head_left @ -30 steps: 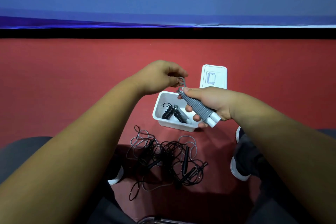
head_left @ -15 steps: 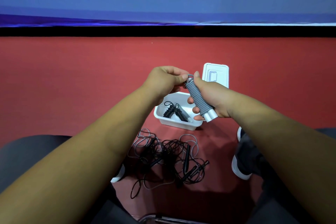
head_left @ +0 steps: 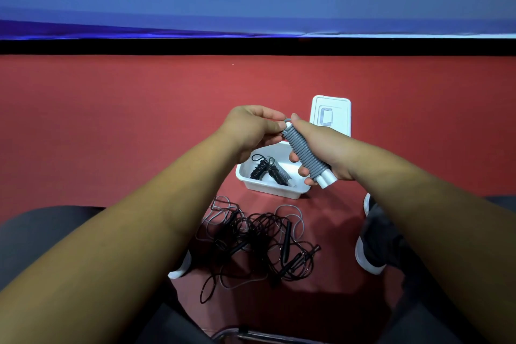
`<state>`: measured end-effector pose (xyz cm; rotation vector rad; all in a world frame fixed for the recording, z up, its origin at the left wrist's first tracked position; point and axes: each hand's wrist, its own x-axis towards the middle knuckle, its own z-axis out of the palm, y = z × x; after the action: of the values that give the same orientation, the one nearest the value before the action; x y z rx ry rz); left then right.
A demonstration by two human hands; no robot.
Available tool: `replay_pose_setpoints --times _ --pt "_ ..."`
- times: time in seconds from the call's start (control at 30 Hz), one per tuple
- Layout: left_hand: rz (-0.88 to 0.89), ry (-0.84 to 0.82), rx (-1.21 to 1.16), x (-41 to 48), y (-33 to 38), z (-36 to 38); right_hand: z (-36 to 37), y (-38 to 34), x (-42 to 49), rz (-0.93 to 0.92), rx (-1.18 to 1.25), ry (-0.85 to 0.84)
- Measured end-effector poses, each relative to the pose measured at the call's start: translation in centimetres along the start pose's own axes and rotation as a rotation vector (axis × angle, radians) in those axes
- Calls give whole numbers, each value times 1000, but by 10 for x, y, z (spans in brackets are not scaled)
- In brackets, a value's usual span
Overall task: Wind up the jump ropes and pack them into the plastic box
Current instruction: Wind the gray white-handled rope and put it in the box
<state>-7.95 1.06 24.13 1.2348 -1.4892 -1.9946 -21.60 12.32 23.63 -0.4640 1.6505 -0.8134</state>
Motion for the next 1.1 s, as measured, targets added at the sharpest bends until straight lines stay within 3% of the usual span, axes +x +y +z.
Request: replay_pose_setpoints --times 0.33,0.77,1.1 --pt "-108 129 -63 -7 10 10 3 -2 -2 -20 -8 -7" --pt "-116 70 -229 -6 12 9 3 1 5 -51 97 36" --pt "-66 30 -214 -7 6 13 2 1 6 19 271 -60"
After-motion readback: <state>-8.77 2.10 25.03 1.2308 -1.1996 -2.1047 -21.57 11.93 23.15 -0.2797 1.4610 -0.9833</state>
